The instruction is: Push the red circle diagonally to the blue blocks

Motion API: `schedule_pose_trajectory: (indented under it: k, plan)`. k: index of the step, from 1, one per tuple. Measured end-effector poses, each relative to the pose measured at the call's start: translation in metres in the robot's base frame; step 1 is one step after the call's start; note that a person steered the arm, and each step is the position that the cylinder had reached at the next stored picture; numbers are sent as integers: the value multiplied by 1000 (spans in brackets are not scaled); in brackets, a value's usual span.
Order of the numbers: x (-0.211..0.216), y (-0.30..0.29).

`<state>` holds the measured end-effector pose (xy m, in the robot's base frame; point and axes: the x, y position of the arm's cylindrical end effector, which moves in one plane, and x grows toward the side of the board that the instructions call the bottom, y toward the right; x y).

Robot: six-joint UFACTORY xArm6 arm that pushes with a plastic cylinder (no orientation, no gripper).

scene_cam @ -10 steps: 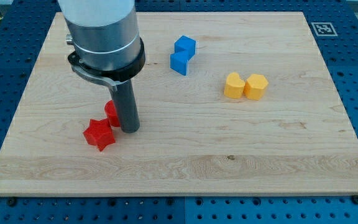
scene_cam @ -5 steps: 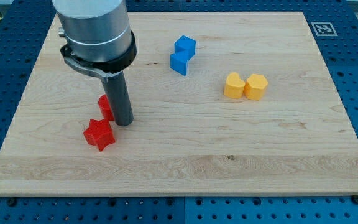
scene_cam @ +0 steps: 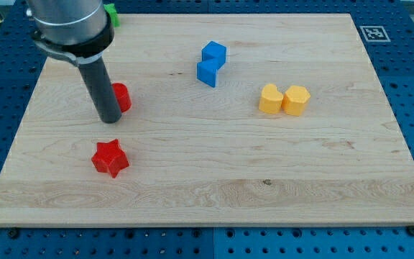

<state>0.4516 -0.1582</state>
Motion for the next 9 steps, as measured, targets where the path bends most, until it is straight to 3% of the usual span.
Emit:
schedule_pose_trajectory:
  k: [3,6,9]
  plan:
    - [-64,2]
    - [-64,56]
    - [-77,22]
